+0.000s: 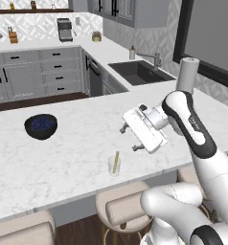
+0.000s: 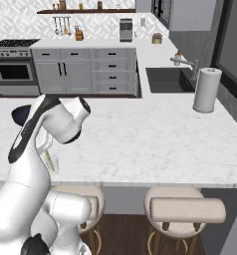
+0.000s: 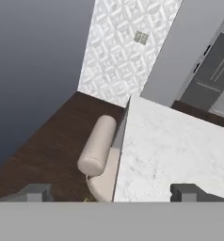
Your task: Take a straw from the drawer in front and place it inside the glass cup on the dining counter.
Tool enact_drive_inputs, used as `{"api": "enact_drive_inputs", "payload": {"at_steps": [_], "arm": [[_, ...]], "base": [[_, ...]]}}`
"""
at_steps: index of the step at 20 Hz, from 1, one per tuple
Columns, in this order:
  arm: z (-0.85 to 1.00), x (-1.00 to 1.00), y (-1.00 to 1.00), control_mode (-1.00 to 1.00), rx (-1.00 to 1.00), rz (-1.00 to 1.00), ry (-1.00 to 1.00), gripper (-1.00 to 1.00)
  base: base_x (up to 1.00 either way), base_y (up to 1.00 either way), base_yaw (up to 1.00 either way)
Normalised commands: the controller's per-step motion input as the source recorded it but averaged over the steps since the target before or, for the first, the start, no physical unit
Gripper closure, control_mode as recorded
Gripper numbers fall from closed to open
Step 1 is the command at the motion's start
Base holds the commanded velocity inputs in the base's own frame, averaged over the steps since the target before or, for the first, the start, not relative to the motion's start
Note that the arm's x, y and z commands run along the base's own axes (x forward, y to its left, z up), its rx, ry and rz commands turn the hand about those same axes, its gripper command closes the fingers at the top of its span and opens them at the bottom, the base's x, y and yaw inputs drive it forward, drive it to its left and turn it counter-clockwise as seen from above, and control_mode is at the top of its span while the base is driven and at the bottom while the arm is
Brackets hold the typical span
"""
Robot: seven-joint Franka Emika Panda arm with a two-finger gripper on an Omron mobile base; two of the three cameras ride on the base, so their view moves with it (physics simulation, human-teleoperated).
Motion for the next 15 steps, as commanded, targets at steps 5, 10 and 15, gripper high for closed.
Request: {"api": "enact_drive_inputs", "payload": {"at_steps": [5, 10, 15], "arm": [[0.08, -0.60, 0.16, -1.00, -0.56, 0.02, -0.20, -1.00], [0.00, -0.56, 0.27, -1.00, -0.51, 0.11, -0.11, -1.00], [0.00, -0.43, 0.31, -1.00, -0.46, 0.14, -0.05, -1.00]], "base": [[0.00, 0.00, 0.00], [0.00, 0.00, 0.00], [0.00, 0.00, 0.00]]}}
